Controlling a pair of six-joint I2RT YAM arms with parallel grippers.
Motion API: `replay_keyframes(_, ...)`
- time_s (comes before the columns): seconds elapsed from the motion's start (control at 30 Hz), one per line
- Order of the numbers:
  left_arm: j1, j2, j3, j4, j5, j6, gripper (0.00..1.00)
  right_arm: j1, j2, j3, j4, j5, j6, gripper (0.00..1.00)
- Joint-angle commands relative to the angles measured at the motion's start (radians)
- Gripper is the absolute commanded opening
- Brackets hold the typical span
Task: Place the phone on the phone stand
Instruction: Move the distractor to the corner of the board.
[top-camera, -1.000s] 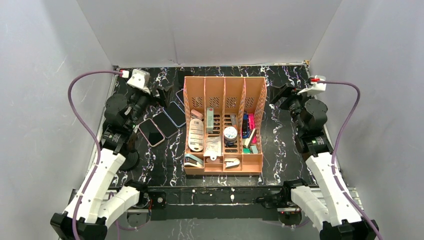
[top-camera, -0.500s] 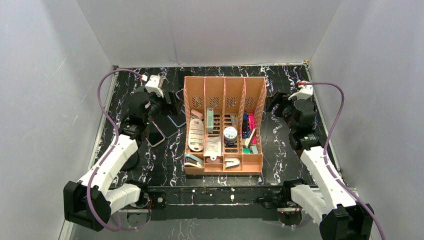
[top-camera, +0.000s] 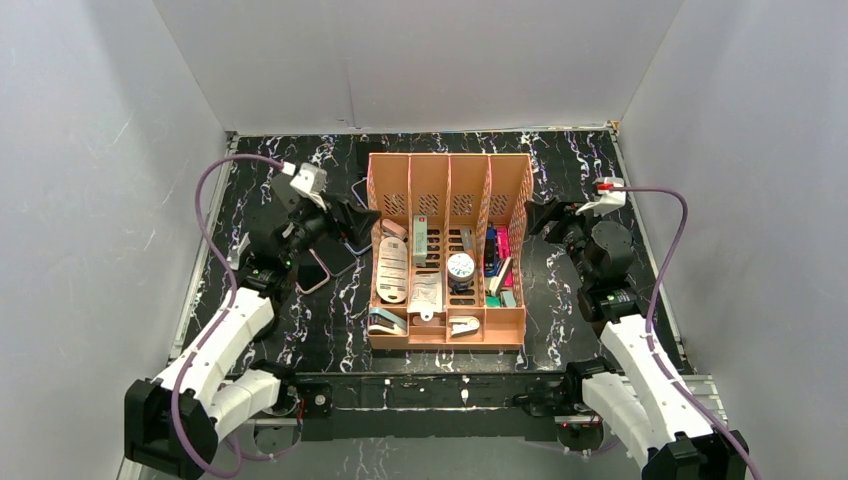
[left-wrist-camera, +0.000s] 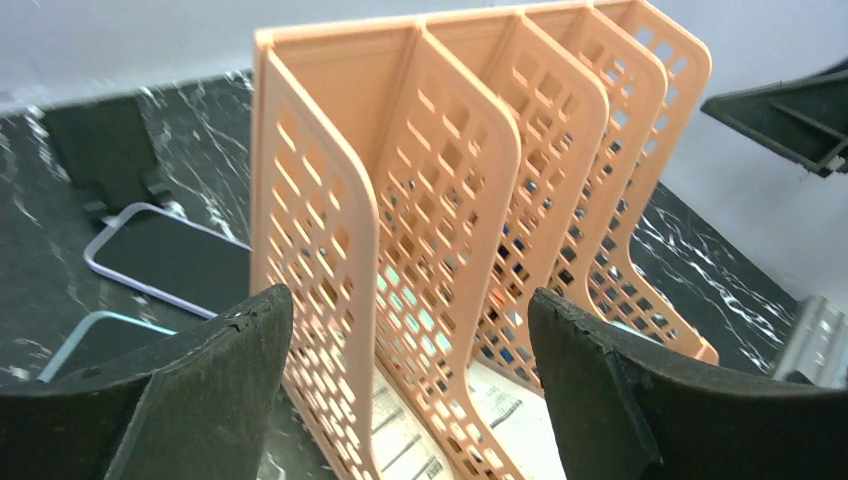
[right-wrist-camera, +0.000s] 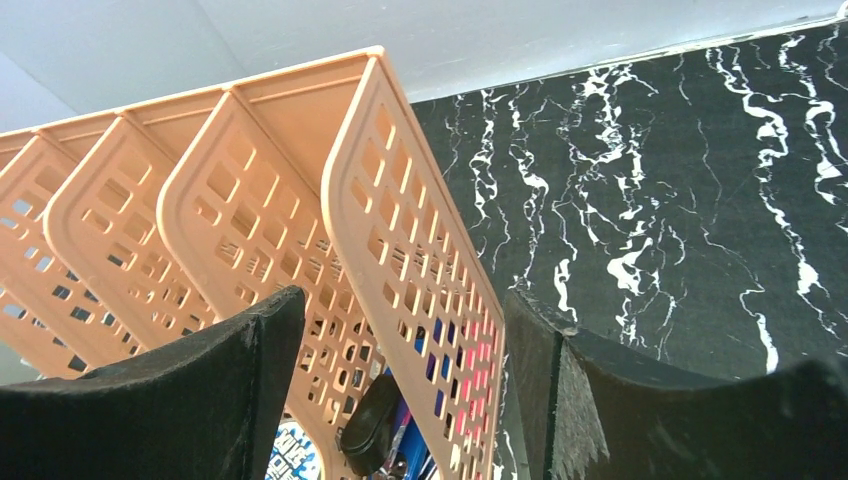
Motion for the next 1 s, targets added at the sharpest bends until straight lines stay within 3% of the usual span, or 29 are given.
replay_keyframes(0.0,0.000,0.018,-0.079,0.142,0.102,-0.086,0.84,0.010,-0.003,0.006,0.082,-0.043,0.000,0.80)
replay_keyframes(0.23,-0.001,0.060,-0.067,0.074,0.064,-0.031,0.82,0.024,0.051,0.007,0.068,-0.067,-0.003,0.76)
replay_keyframes(0.33,-0.012,0.110,-0.062,0.053,0.025,-0.027,0.71,0.043,0.113,0.033,0.042,-0.057,0.002,0.69)
replay_keyframes(0.47,-0.045,0.182,-0.039,0.007,-0.011,-0.020,0.56,0.085,0.169,0.054,0.052,0.006,-0.003,0.53)
replay_keyframes(0.6,-0.106,0.221,-0.014,-0.029,-0.090,0.021,0.51,0.135,0.216,0.067,0.060,0.081,-0.022,0.49)
replay_keyframes(0.67,-0.142,0.242,0.000,-0.043,-0.125,0.041,0.48,0.159,0.230,0.071,0.060,0.131,-0.038,0.42)
replay_keyframes(0.97,-0.308,0.417,0.092,0.005,-0.204,0.044,0.46,0.169,0.254,0.089,0.057,0.364,-0.095,0.34)
